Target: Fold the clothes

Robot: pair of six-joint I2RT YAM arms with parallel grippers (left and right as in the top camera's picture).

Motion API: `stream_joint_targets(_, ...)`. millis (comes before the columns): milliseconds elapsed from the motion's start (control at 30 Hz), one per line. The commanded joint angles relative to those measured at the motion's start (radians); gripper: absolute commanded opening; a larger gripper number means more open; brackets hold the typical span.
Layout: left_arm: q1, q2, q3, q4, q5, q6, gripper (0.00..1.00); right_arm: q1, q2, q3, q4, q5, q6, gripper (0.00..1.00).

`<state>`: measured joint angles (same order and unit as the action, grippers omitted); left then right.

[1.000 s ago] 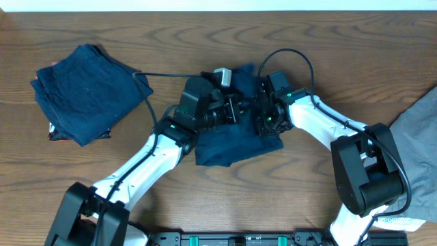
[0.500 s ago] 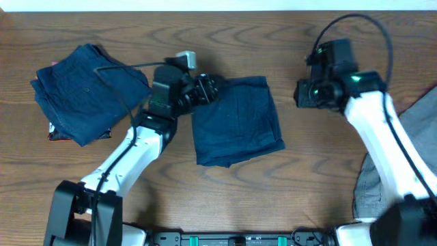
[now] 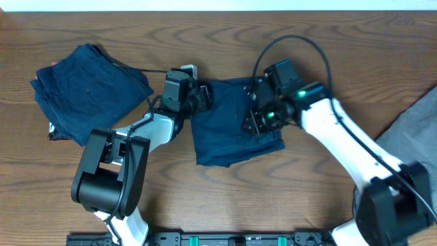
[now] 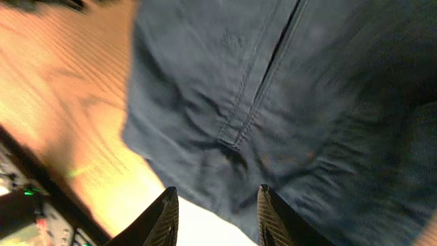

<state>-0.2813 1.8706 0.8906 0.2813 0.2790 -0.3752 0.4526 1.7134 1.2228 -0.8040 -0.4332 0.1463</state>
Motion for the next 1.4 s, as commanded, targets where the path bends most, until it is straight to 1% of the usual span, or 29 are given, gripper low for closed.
stream_joint_targets(0,0.005,0.013,0.021,-0.079,-0.014,0.040,0.55,0.014,0.082,-0.049,0.008,0.044,0.032,0.32)
stream_joint_targets(67,0.005,0.012,0.021,-0.158,-0.010,0.043,0.55,0.010,0.132,-0.062,0.007,0.097,0.051,0.26)
stream_joint_targets(100,0.005,0.012,0.021,-0.208,0.001,0.042,0.55,0.002,0.155,-0.066,0.007,0.138,0.073,0.25)
stream_joint_targets(200,0.005,0.010,0.021,-0.351,0.055,0.042,0.44,-0.031,0.188,-0.067,0.012,0.301,0.146,0.26)
stream_joint_targets(300,0.005,-0.003,0.021,-0.500,0.154,0.041,0.42,-0.078,0.181,-0.063,0.063,0.480,0.143,0.27)
stream_joint_targets(333,0.004,-0.008,0.021,-0.537,0.192,0.037,0.39,-0.092,0.179,-0.059,0.090,0.526,0.133,0.30)
stream_joint_targets(367,0.003,-0.016,0.021,-0.571,0.237,0.029,0.37,-0.106,0.176,-0.055,0.121,0.563,0.119,0.35)
stream_joint_targets(400,0.001,-0.027,0.021,-0.610,0.290,0.018,0.37,-0.122,0.175,-0.050,0.166,0.595,0.101,0.43)
stream_joint_targets(433,-0.002,-0.039,0.021,-0.639,0.326,0.014,0.37,-0.137,0.175,-0.044,0.211,0.602,0.078,0.47)
stream_joint_targets(533,-0.018,-0.099,0.021,-0.729,0.388,0.012,0.39,-0.167,0.175,-0.018,0.303,0.557,0.011,0.48)
stream_joint_targets(600,-0.023,-0.166,0.021,-0.752,0.387,0.013,0.45,-0.179,0.175,0.016,0.303,0.520,0.001,0.50)
stream_joint_targets(667,-0.020,-0.243,0.021,-0.731,0.378,0.014,0.54,-0.180,0.174,0.048,0.282,0.503,0.001,0.52)
stream_joint_targets(700,-0.016,-0.287,0.021,-0.701,0.355,0.016,0.62,-0.180,0.168,0.064,0.263,0.498,0.002,0.53)
stream_joint_targets(733,-0.013,-0.323,0.021,-0.668,0.316,0.016,0.79,-0.177,0.159,0.078,0.243,0.487,0.002,0.53)
stream_joint_targets(767,-0.010,-0.354,0.021,-0.631,0.262,0.023,0.99,-0.175,0.148,0.087,0.227,0.468,0.002,0.54)
stream_joint_targets(800,-0.005,-0.387,0.021,-0.576,0.192,0.046,0.98,-0.171,0.129,0.093,0.211,0.437,0.002,0.56)
stream_joint_targets(867,0.002,-0.409,0.021,-0.498,0.131,0.083,0.98,-0.164,0.096,0.094,0.187,0.387,0.003,0.57)
stream_joint_targets(900,0.009,-0.410,0.021,-0.441,0.119,0.108,0.98,-0.162,0.078,0.094,0.167,0.356,0.003,0.58)
stream_joint_targets(1000,0.029,-0.372,0.021,-0.343,0.119,0.170,0.98,-0.156,0.046,0.094,0.119,0.296,0.006,0.59)
stream_joint_targets(1133,0.051,-0.256,0.023,-0.266,0.120,0.258,0.98,-0.148,0.036,0.094,0.052,0.280,0.026,0.62)
stream_joint_targets(1200,0.055,-0.190,0.034,-0.257,0.135,0.285,0.98,-0.144,0.037,0.093,0.026,0.271,0.028,0.63)
stream_joint_targets(1267,0.056,-0.133,0.049,-0.256,0.189,0.306,0.98,-0.143,0.037,0.093,0.011,0.266,0.034,0.65)
stream_joint_targets(1367,0.056,-0.061,0.072,-0.248,0.289,0.323,0.98,-0.144,0.037,0.092,-0.005,0.264,0.037,0.65)
